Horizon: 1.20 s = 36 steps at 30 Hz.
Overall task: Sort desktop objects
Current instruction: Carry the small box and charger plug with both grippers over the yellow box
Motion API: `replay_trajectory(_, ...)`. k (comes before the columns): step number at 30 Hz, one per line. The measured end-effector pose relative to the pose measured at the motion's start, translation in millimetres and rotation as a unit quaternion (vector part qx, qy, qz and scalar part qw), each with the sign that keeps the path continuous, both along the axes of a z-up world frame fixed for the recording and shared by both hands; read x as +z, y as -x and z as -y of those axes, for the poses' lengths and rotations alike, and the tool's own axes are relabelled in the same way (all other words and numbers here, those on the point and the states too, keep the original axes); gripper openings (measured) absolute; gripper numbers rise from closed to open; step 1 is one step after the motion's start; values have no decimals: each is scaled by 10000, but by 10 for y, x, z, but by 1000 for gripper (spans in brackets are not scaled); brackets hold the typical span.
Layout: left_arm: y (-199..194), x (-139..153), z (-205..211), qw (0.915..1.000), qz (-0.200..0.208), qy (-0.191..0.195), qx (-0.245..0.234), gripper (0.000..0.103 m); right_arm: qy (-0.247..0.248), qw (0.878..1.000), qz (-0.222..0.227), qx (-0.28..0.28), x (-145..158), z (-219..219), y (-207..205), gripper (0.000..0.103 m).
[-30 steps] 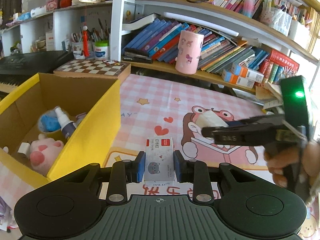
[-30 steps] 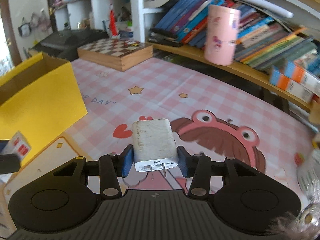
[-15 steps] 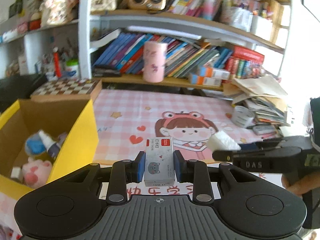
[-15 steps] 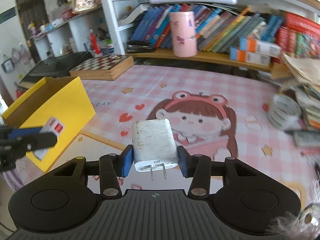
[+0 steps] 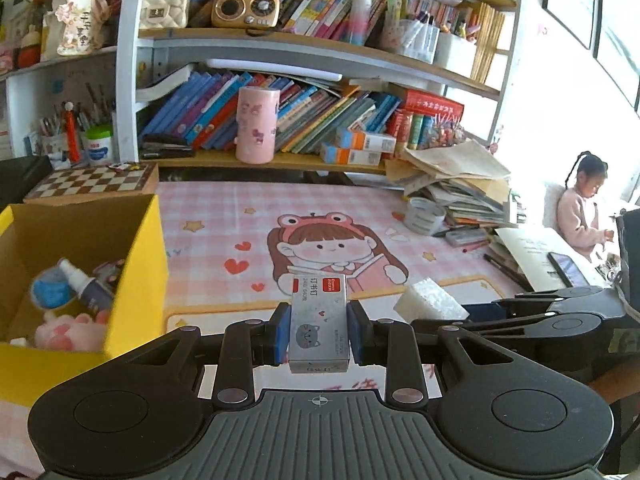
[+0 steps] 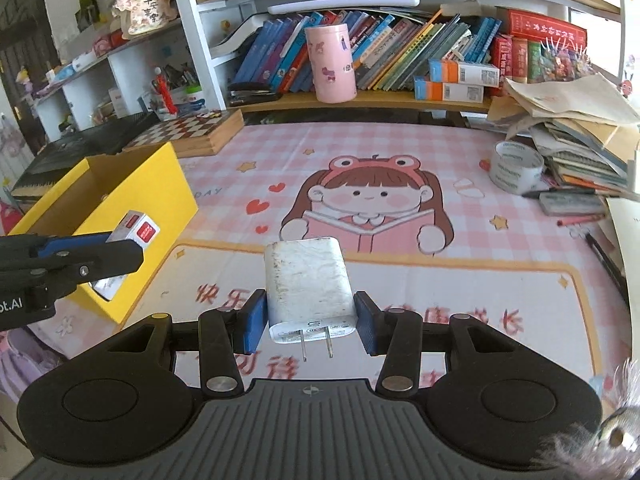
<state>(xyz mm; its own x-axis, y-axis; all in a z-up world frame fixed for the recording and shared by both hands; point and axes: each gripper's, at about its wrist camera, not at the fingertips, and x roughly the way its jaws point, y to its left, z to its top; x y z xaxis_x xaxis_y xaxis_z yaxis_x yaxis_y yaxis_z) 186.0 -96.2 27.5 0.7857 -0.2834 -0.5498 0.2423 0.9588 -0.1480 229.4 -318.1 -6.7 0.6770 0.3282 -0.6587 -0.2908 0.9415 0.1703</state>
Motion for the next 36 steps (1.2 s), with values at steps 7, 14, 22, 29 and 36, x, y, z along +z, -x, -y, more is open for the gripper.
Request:
replay_trajectory(7, 271, -1, -295, 9999, 18, 52, -104, 29, 62, 9999, 16, -148, 29, -275, 356, 43)
replay_trajectory(14, 574, -45, -551, 9996, -47, 76, -266, 29, 164, 9994, 66, -304, 38, -556, 768, 43)
replay_trajectory(22, 906, -164, -850, 9989, -266, 27, -393, 29, 40, 9981, -247, -558, -117, -835, 1227, 43)
replay_trajectory(29, 1128, -189, -1077, 9987, -379, 135, -310, 29, -65, 9977, -437, -516, -178, -1078, 1486, 43)
replay_trajectory(36, 1306, -246, -1246, 9983, -525, 198, -133, 29, -41, 9972, -686, -311, -237, -1273, 1573, 43)
